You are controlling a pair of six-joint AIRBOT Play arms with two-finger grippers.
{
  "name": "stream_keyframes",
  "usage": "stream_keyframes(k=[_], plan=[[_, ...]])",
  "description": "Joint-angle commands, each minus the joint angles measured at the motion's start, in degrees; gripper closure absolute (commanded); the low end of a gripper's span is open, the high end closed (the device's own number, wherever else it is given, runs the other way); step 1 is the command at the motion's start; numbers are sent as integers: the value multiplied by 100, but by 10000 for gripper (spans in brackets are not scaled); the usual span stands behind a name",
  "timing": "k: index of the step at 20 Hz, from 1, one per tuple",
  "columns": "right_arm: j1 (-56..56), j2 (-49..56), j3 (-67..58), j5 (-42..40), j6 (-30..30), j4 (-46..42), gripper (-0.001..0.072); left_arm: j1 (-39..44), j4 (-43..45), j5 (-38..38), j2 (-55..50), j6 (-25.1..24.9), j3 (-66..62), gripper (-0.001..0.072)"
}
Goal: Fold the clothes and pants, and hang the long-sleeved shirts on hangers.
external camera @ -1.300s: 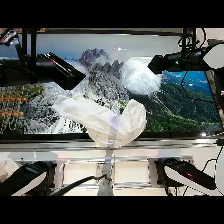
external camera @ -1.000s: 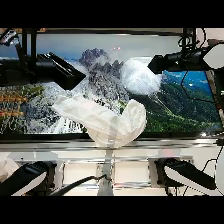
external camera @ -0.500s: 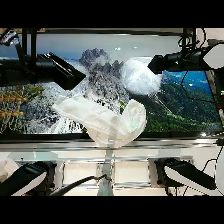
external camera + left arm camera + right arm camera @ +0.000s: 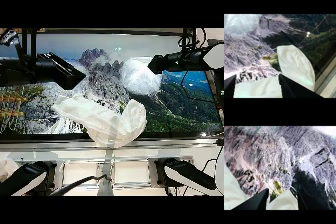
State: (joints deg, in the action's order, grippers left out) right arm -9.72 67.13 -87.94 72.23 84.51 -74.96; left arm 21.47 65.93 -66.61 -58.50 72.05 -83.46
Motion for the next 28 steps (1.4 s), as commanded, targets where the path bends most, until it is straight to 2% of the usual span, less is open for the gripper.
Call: stream_keyframes(k=[1, 5, 7, 11, 12, 14, 17, 23, 28], plan=[[2, -4, 2, -63, 2, 2, 292, -2, 2, -334, -4, -9, 4, 162], [2, 2, 4, -155, 2, 20, 292, -2, -188, -1226, 33, -46, 481, 162], [2, 2, 17, -35, -2, 20, 292, -4, -518, -1082, 120, -46, 1141, 162], [0, 0, 398, 319, -98, 22, 292, -4, -1344, -136, 308, -101, 2562, 162], [-4, 0, 546, 369, -133, 33, 292, -2, -1593, 48, 323, -286, 2809, 162], [-35, 0, 898, 337, -155, 61, 292, -2, -2208, 131, 280, -1056, 3073, 162], [-33, 0, 1360, -63, -94, 140, 292, 111, -2769, 153, 90, -1591, 3018, 161], [553, 2, 1906, -1064, 1397, -28, 293, 1204, -2787, 153, -1325, -1563, 1932, 152], [793, 0, 1823, -1213, 1388, -334, 313, 1740, -2756, -28, -3051, -557, 420, 152]])
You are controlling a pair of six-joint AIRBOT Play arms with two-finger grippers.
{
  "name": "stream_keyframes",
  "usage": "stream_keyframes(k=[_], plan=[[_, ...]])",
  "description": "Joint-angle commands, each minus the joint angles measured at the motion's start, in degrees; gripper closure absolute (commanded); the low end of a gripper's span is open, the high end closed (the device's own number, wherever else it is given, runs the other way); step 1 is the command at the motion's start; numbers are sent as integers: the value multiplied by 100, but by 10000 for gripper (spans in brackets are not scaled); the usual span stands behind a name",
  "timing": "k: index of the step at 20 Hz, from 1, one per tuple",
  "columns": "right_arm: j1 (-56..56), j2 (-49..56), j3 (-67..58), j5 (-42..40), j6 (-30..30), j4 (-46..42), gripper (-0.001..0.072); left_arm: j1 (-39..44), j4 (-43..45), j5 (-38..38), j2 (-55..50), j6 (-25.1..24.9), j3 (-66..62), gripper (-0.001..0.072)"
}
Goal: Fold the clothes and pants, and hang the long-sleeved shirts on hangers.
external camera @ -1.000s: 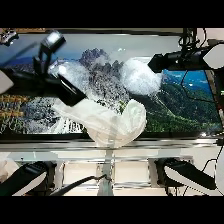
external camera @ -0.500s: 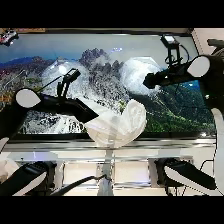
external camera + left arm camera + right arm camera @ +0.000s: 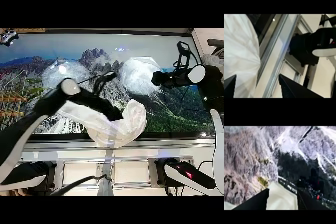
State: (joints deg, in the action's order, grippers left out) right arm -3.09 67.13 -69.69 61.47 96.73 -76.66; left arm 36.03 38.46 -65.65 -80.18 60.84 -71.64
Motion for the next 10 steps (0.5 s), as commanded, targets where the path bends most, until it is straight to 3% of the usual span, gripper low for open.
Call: stream_keyframes(k=[1, 4, 10], plan=[[129, 0, -2, -133, 164, -149, 310, 321, 111, -120, -1121, 909, -957, 152], [125, 0, -2, -103, 133, -72, 309, 361, 741, -118, -1593, 1145, -1342, 152], [125, 0, -2, -284, 116, -24, 309, 470, 728, 96, -2164, 1440, -1425, 155]])
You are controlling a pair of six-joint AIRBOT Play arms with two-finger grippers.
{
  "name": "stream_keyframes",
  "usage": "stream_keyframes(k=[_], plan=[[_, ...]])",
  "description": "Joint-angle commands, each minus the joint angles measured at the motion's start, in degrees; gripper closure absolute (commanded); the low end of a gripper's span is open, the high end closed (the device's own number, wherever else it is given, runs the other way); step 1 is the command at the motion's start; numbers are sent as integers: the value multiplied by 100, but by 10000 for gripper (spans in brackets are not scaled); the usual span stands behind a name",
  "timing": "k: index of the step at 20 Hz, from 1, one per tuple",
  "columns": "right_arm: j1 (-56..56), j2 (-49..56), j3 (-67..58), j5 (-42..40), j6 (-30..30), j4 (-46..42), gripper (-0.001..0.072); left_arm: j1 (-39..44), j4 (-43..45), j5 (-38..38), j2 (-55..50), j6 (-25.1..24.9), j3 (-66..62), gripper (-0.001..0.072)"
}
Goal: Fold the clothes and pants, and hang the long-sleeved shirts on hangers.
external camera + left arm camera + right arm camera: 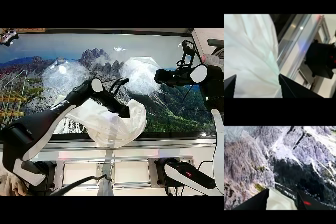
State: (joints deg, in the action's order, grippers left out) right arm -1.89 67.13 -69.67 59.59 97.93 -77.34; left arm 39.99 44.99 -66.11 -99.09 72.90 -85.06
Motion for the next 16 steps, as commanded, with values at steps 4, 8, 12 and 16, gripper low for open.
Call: stream_keyframes(k=[4, 8, 12, 16], plan=[[4, 0, -4, -133, -7, 105, 309, 249, -61, 529, -553, 304, -269, 156], [4, 0, -9, -120, -7, 116, 310, 341, -46, 483, -1010, 581, -713, 218], [4, 0, -9, -118, -7, 175, 310, 361, -70, 476, -1349, 640, -1073, 352], [7, -9, -20, -116, -9, 216, 310, 345, -179, 92, -1495, 570, -1119, 697]])
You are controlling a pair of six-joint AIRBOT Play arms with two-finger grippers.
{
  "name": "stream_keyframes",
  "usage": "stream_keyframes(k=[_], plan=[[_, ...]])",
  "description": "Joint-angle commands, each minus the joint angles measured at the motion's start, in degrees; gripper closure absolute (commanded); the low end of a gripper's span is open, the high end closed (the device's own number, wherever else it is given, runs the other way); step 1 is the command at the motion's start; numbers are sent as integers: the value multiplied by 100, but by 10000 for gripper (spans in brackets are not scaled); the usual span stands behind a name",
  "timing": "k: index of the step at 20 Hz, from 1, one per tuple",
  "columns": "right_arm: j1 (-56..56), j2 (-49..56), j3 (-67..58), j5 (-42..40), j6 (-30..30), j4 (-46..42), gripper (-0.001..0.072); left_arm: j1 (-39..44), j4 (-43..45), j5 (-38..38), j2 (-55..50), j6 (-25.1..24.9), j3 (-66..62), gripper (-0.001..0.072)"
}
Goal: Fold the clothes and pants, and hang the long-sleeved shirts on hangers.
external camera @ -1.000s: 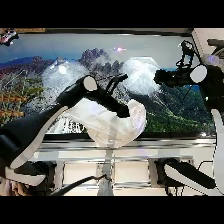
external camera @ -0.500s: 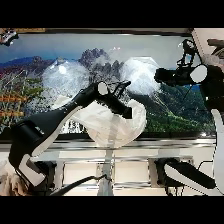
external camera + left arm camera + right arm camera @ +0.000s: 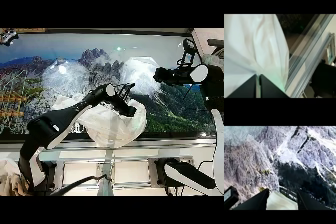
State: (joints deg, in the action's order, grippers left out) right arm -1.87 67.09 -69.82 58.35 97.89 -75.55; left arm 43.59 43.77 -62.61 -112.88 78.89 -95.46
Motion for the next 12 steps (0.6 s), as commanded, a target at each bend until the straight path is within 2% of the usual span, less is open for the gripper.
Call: stream_keyframes(k=[1, 4, 8, 12], plan=[[4, -4, -4, 11, -9, 31, 310, -70, -72, -409, -79, -31, -96, 698], [4, -2, -4, 11, -114, 28, 310, -387, -195, -708, 258, -177, -212, 700], [4, 0, -4, 68, -151, 28, 310, -994, -153, -793, 1394, -614, -216, 701], [2, -2, -4, 164, -348, 28, 310, -1263, 586, -1014, 2334, -627, -216, 701]])
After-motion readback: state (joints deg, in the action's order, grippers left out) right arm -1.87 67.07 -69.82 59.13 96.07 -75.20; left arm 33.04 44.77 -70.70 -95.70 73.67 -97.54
